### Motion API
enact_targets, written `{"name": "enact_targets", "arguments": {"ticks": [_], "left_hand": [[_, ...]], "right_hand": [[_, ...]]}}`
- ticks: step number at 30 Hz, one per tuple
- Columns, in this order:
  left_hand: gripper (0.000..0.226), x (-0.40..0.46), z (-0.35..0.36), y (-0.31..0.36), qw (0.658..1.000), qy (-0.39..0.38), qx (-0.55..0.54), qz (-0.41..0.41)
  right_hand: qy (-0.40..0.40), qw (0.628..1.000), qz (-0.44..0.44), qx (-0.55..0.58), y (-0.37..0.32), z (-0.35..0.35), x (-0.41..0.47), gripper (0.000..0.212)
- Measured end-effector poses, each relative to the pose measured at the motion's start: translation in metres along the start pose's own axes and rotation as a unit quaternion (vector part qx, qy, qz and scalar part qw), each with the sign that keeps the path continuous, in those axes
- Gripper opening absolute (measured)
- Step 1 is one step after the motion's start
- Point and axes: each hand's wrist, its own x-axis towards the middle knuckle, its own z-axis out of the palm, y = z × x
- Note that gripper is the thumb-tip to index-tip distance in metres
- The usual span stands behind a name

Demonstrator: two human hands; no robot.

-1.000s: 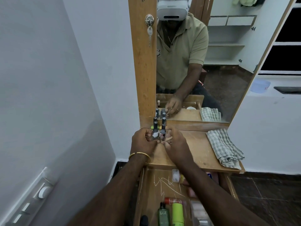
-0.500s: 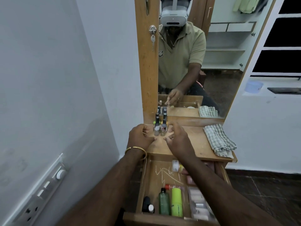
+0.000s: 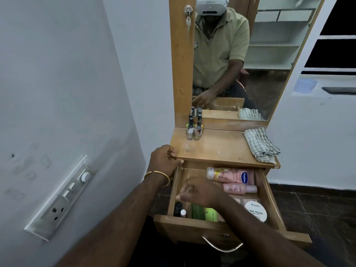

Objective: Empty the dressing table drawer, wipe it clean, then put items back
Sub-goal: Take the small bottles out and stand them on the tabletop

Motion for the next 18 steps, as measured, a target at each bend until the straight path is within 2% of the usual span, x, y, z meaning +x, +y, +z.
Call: {"name": "enact_targets", "arguments": {"ticks": [2, 4, 11, 15, 18], "left_hand": [[0.03, -0.005, -0.001, -0.003, 1.0, -0.002, 0.003, -0.004], [0.029, -0.008, -0.002, -0.005, 1.0, -0.003, 0.005, -0.008], [0.028, -0.014, -0.006, -0.011, 1.0, -0.008, -0.002, -0.006], [0.026, -0.013, -0.005, -0.013, 1.0, -0.003, 0.004, 0.001], [0.025, -0.013, -0.003, -0.015, 1.0, 0.0, 0.006, 0.002]], "right_hand": [[-0.059, 0.998, 0.016, -0.02, -0.003, 0.009, 0.001, 0.029], [-0.084, 0.994, 0.02, -0.06, -0.006, 0.014, 0.002, 0.027], [-0.089, 0.992, 0.045, -0.073, -0.009, 0.018, 0.008, 0.023], [-0.058, 0.996, 0.056, -0.041, -0.008, 0.015, 0.008, 0.009], [-0.034, 0.998, 0.06, -0.009, -0.008, 0.013, 0.006, 0.018]]}}
